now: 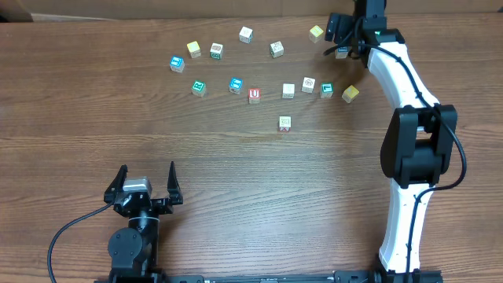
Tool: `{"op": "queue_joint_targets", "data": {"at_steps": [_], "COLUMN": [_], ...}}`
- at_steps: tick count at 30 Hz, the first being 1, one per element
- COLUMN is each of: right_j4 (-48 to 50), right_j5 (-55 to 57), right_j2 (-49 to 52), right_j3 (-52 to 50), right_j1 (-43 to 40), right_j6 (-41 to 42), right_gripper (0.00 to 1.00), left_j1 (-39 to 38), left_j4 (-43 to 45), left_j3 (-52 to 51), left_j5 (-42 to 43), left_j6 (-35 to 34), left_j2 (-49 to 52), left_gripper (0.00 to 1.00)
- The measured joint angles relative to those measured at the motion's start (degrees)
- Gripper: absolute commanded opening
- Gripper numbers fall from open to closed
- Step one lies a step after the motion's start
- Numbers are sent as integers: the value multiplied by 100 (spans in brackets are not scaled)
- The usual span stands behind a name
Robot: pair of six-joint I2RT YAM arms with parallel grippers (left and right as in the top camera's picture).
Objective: Form a horizontal line
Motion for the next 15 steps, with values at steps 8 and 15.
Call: {"op": "queue_joint_targets", "data": {"at_steps": [8, 15], "right_j4": [111, -63], "right_j5": [-227, -540], "right_j2": [385, 568], "right_j3": [0, 0], "right_j1": [-221, -162], "right_j6": [2, 0], "right_gripper": [95, 96], "left_j1": [0, 0], "left_j4": [0, 0], "left_j3": [0, 0], "left_j5": [0, 0], "left_j6": [2, 0], "left_j2": [0, 0], "left_gripper": [100, 100]}}
